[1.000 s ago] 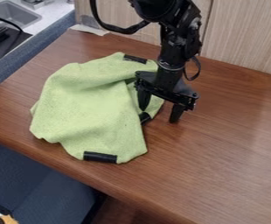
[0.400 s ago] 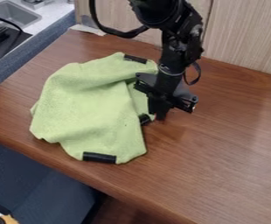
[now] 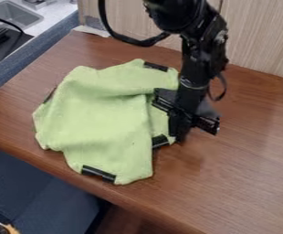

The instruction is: Fold the cloth from right to center

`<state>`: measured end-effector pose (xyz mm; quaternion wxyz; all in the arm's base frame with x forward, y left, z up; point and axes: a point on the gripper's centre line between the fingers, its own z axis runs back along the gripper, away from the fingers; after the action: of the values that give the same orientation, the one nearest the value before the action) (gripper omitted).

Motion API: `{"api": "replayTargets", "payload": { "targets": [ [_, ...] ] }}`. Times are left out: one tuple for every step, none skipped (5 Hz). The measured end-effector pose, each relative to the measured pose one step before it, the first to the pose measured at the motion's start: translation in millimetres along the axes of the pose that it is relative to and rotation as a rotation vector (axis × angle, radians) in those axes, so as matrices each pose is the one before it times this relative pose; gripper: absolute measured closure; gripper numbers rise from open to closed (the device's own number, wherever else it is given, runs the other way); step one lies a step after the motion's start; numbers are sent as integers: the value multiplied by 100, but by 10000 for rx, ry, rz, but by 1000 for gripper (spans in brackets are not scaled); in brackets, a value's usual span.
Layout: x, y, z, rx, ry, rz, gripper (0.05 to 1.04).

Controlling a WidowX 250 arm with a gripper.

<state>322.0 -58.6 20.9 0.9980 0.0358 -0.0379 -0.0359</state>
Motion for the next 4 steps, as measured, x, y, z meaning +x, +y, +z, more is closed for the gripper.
{"api": "replayTargets", "payload": {
  "targets": [
    [1340, -1214, 2408, -821, -379, -129, 1030],
    [1451, -475, 1791, -668, -177, 209, 1030],
    [1936, 1600, 2760, -363, -522, 610, 1030],
    [731, 2090, 2413, -383, -329, 570, 1030]
  ]
}}
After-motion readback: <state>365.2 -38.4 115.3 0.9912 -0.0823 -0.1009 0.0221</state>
